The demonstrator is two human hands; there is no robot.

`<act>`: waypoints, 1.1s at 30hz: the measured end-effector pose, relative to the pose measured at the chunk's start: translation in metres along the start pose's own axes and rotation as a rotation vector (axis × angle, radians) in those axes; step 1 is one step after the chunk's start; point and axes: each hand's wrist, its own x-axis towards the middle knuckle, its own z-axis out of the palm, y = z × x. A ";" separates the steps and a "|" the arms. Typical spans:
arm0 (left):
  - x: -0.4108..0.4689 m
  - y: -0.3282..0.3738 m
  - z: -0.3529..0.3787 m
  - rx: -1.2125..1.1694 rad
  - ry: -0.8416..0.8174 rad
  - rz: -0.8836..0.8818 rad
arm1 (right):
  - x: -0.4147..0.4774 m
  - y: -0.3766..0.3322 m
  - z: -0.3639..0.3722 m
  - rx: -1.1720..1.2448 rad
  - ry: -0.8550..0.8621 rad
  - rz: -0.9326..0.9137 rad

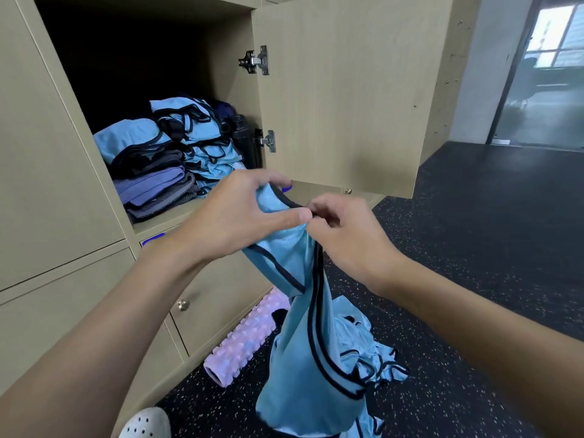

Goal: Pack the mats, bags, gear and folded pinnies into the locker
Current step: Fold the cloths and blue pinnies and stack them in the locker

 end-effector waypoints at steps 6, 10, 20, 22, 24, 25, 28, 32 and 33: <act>-0.001 0.003 -0.005 -0.084 0.127 0.035 | -0.004 0.003 0.000 -0.019 -0.147 0.023; -0.002 -0.003 -0.012 -0.034 0.233 0.045 | -0.007 0.006 -0.003 -0.080 -0.125 0.058; -0.005 -0.007 -0.031 0.120 0.123 0.054 | -0.010 0.010 -0.006 -0.189 -0.184 0.040; -0.009 -0.005 -0.020 0.034 -0.092 0.041 | -0.009 0.008 -0.005 -0.166 -0.189 0.005; -0.013 -0.004 -0.006 -0.003 -0.270 0.030 | -0.009 0.005 -0.004 -0.148 -0.186 -0.027; -0.014 -0.006 0.000 -0.015 -0.329 0.039 | -0.009 0.005 -0.004 -0.138 -0.188 -0.033; -0.016 -0.011 0.008 -0.063 -0.336 0.044 | -0.009 0.006 -0.006 -0.130 -0.210 -0.019; -0.012 -0.024 -0.005 0.066 -0.236 0.027 | -0.010 0.008 -0.008 -0.138 -0.265 0.021; -0.010 -0.028 -0.012 0.141 -0.214 0.029 | -0.010 0.008 -0.009 -0.133 -0.270 0.039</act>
